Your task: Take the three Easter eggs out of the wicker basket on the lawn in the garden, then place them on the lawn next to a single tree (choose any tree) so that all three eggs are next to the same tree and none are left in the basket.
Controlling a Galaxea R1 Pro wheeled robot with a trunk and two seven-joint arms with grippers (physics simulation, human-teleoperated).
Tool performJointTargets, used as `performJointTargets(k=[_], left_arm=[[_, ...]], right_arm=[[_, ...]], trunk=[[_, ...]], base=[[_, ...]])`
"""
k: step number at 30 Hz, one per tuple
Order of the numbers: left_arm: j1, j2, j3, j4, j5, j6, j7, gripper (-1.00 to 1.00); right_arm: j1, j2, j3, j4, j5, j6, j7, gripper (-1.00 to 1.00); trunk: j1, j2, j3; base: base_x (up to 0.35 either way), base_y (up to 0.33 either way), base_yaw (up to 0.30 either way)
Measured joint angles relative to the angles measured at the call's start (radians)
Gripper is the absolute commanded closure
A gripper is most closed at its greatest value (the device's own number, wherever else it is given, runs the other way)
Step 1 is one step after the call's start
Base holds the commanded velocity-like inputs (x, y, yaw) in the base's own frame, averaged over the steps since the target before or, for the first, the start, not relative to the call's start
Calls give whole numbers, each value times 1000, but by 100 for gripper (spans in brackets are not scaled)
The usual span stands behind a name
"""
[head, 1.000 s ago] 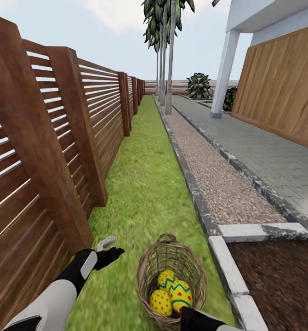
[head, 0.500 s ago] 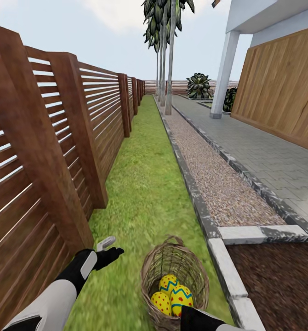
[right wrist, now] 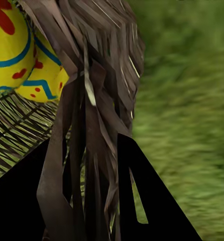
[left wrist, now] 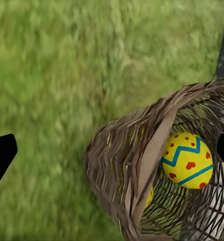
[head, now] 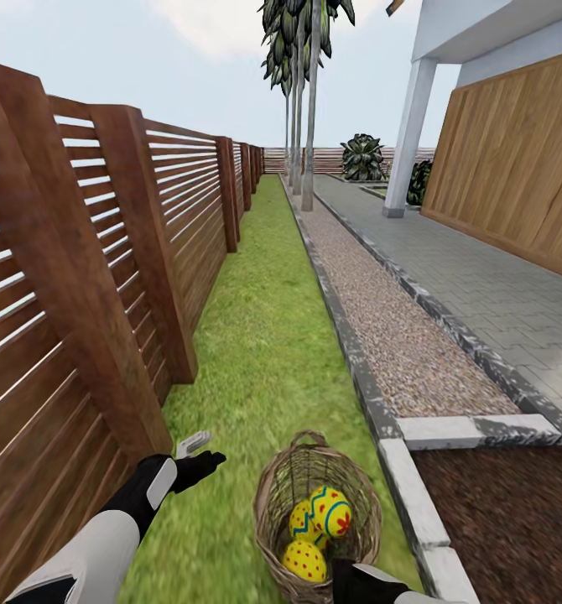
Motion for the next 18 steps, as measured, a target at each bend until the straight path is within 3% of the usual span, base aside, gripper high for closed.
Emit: performJointTargets(k=[4, 7, 10, 13, 16, 18], left_arm=[[0, 0, 0, 0, 0, 0, 0, -100], [0, 0, 0, -1, 0, 0, 0, -100], [0, 0, 0, -1, 0, 0, 0, -100], [0, 1, 0, -2, -1, -1, 0, -100], [0, 2, 0, -2, -2, -2, 2, -100], [0, 2, 0, -2, -2, -2, 4, -100]], right_arm=[[0, 0, 1, 1, 7, 0, -1, 100], [0, 0, 4, 4, 47, 0, -3, 100], [0, 0, 2, 5, 57, 1, -5, 100], [0, 0, 2, 6, 63, 0, -45, 100], [0, 0, 5, 3, 150, 5, -72, 100], [0, 0, 0, 3, 168, 6, -75, 100]], trunk=[[-15, 28, 13], [-27, 49, 22], [-38, 70, 31], [-50, 91, 41], [-61, 112, 50], [-69, 126, 56]], base=[[0, 0, 0], [0, 0, 0], [0, 0, 0], [0, 0, 0], [0, 0, 0], [0, 0, 0]])
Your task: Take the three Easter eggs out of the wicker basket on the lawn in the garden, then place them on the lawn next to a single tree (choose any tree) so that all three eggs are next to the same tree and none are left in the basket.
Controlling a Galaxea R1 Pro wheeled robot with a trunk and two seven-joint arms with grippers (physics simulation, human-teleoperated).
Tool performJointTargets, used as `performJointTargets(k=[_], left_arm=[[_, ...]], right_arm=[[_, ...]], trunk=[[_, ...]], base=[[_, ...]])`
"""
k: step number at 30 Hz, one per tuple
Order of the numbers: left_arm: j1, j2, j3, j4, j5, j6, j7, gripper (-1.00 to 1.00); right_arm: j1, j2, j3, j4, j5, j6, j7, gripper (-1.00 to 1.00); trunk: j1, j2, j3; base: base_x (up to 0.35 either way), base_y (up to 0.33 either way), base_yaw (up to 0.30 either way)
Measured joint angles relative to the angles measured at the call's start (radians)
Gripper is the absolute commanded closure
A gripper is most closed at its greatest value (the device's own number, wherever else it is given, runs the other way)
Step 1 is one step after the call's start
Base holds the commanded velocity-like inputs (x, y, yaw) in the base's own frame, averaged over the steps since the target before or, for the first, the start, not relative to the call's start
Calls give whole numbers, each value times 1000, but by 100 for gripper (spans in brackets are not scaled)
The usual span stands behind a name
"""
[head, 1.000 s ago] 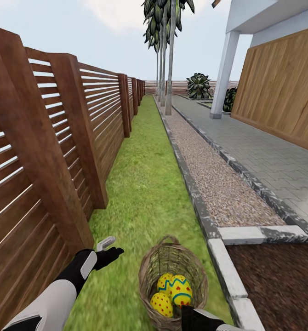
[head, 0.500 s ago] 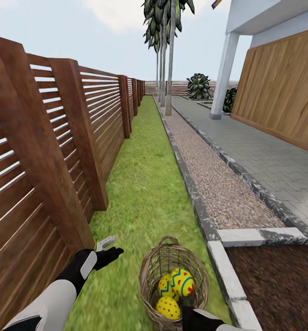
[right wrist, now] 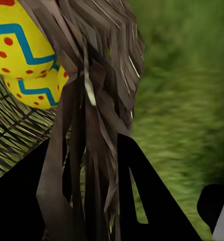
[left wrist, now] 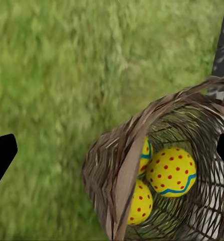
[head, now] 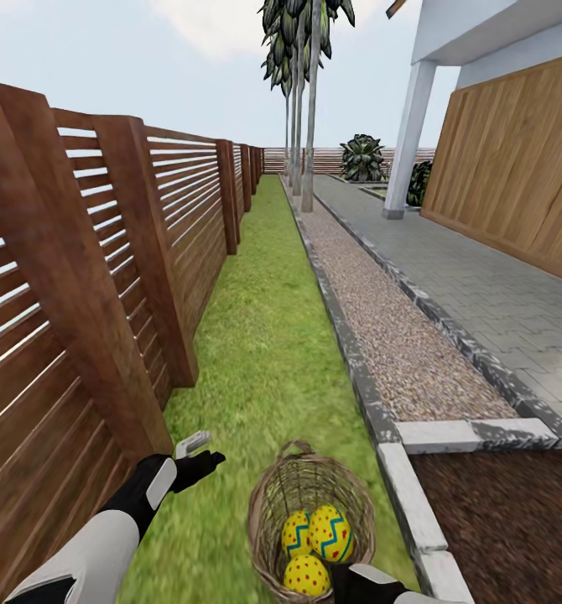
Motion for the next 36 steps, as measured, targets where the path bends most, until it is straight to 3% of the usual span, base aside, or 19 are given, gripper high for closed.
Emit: performJointTargets(k=[6, 19, 24, 36], left_arm=[[0, -1, -4, 0, 0, -1, 1, -100], [0, -2, -6, 0, 0, -1, 1, -100], [0, -2, -7, 0, 0, -1, 1, -100], [0, -13, -3, 0, 1, -4, 1, -100]], right_arm=[[0, 0, 0, 0, 59, 4, 0, 100], [0, 0, 1, 1, 61, 10, 1, 100], [0, 0, 6, -1, 61, 86, 3, 100], [0, 0, 2, -3, 62, 92, 3, 100]], trunk=[[-23, 42, 19], [-73, 133, 60], [-92, 168, 75], [-138, 252, 113]], base=[[0, 0, 0], [0, 0, 0], [0, 0, 0], [0, 0, 0]])
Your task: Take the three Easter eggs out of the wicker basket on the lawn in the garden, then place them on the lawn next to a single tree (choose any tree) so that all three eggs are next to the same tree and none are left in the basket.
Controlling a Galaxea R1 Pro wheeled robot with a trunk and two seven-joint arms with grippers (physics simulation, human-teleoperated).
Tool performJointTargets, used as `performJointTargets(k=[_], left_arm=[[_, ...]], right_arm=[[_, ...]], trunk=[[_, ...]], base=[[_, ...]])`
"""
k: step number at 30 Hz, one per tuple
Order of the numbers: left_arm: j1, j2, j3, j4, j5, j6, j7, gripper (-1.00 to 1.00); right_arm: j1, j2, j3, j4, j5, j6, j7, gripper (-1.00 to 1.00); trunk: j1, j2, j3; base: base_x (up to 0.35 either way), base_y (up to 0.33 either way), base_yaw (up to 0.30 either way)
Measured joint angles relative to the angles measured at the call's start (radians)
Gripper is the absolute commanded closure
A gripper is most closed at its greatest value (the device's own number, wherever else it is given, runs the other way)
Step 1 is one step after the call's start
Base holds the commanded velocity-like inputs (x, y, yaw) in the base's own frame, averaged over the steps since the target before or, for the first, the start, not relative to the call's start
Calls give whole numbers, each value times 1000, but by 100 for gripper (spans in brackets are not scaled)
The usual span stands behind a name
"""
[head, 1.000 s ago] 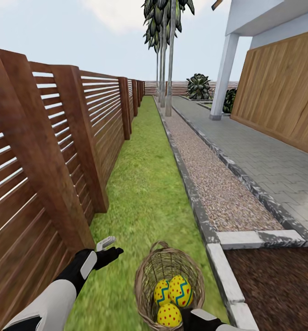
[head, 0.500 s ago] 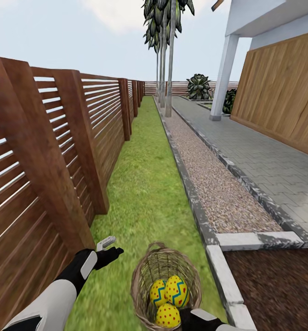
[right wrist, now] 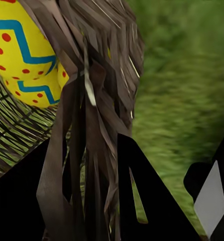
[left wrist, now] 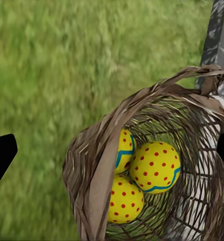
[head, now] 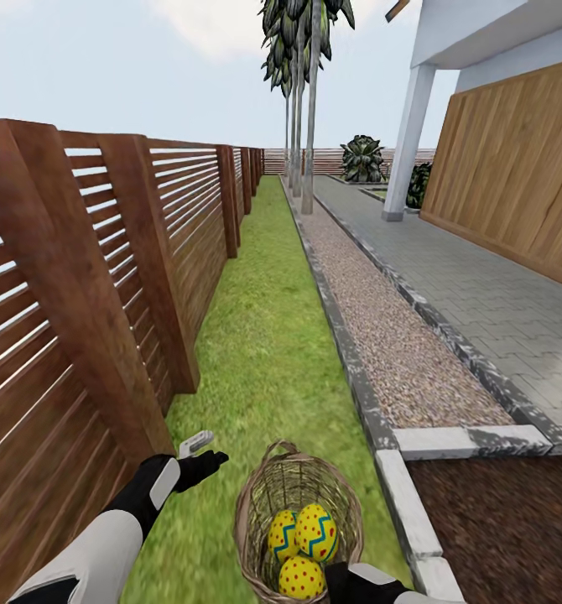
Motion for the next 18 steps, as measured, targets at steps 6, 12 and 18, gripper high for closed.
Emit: performJointTargets(k=[6, 12, 18], left_arm=[[0, 1, 0, 0, 1, 1, 0, -100], [0, -1, 2, -12, 2, 1, 0, -100], [0, -1, 2, -12, 2, 1, 0, -100]], right_arm=[[0, 0, 0, 0, 0, 1, 0, 100], [0, 0, 0, 0, 2, 1, 1, 100], [0, 0, 0, 1, 1, 1, 0, 100]], trunk=[[-23, 42, 19], [-46, 84, 38], [-70, 126, 56]], base=[[0, 0, 0], [0, 0, 0], [208, 0, 0]])
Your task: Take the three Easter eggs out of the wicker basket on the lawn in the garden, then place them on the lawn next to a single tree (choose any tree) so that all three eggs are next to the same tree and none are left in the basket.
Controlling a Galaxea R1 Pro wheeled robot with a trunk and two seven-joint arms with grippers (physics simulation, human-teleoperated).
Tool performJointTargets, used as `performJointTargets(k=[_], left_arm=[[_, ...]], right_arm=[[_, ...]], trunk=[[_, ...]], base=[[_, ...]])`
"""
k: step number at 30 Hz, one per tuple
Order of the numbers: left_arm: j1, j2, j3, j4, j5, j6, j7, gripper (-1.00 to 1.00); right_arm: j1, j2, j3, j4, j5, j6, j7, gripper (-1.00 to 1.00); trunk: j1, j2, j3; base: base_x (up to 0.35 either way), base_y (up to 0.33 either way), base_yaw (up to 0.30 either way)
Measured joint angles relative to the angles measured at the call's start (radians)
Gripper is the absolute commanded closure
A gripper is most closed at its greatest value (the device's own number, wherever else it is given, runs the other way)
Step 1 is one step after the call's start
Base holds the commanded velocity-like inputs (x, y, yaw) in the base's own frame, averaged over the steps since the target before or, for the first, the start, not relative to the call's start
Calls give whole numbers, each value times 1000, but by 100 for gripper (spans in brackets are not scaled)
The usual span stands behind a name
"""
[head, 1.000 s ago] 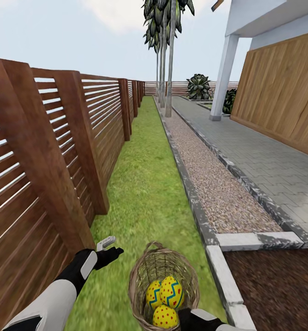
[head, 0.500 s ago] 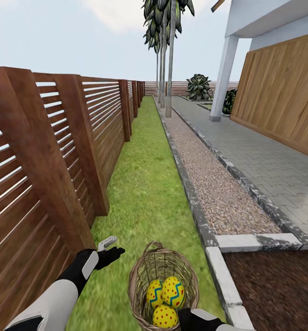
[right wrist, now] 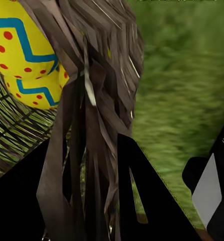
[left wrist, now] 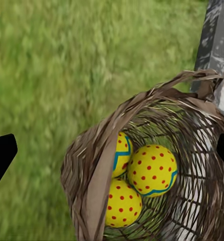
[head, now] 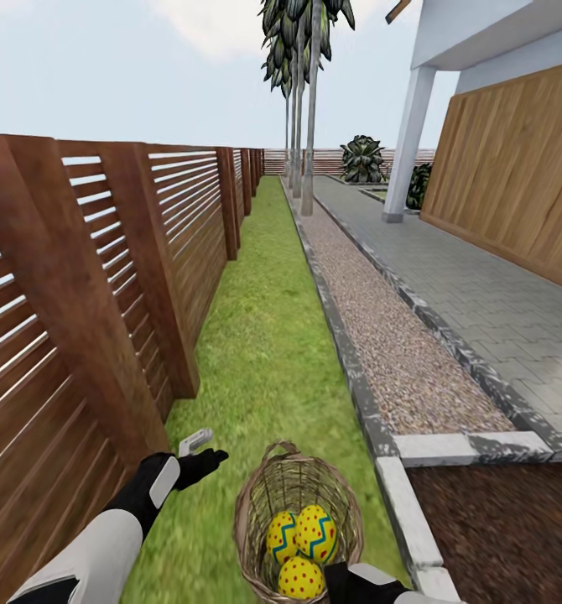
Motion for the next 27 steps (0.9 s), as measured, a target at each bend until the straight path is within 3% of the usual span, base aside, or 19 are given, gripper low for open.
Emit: performJointTargets(k=[5, 20, 27], left_arm=[[0, 1, 0, -1, 0, 0, 0, -100], [0, -1, 0, -1, 0, 0, 0, -100], [0, -2, -1, -1, 0, 0, 0, -100]], right_arm=[[0, 0, 1, 0, 2, 0, 0, 100], [0, 0, 0, 1, 1, 0, 7, 100], [0, 0, 2, 1, 8, -1, 7, 100]], trunk=[[-19, 35, 16], [-76, 140, 63], [-104, 189, 85]], base=[[229, 0, 0], [11, 0, 0], [245, 0, 0]])
